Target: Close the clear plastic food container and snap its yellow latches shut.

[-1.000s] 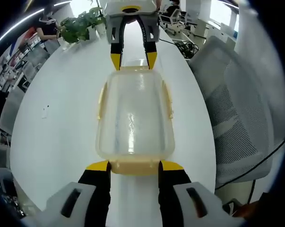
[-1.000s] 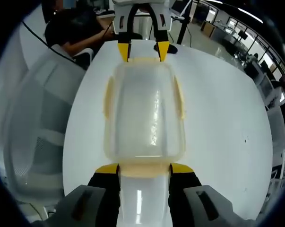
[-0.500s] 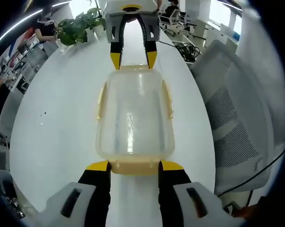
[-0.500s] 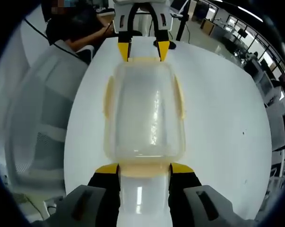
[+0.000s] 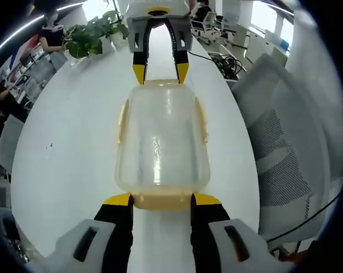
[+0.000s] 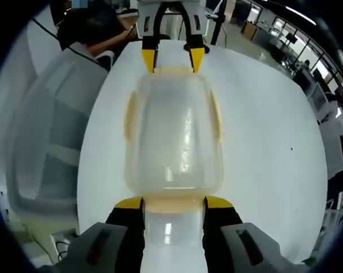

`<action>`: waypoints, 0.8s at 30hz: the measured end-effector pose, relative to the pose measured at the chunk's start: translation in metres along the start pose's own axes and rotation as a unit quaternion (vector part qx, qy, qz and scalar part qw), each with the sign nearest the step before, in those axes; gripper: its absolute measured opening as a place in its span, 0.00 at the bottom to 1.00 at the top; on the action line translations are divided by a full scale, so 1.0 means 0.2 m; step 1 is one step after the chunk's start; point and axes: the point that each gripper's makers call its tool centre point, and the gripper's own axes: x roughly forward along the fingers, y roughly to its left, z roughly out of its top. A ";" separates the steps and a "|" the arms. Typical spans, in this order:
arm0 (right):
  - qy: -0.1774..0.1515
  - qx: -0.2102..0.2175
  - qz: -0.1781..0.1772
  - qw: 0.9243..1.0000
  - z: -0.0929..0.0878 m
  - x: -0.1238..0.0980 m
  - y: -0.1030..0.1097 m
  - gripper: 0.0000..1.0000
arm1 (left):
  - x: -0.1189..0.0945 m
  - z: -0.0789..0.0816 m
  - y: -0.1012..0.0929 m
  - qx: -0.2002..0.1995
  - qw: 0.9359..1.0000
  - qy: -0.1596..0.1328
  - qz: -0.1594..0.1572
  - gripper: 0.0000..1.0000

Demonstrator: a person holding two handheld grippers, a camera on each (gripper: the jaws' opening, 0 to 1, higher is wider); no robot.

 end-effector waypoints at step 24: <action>0.011 0.008 -0.004 1.000 -0.26 -0.10 0.00 0.38 | 0.13 0.24 0.01 0.003 1.000 -0.010 -0.006 0.38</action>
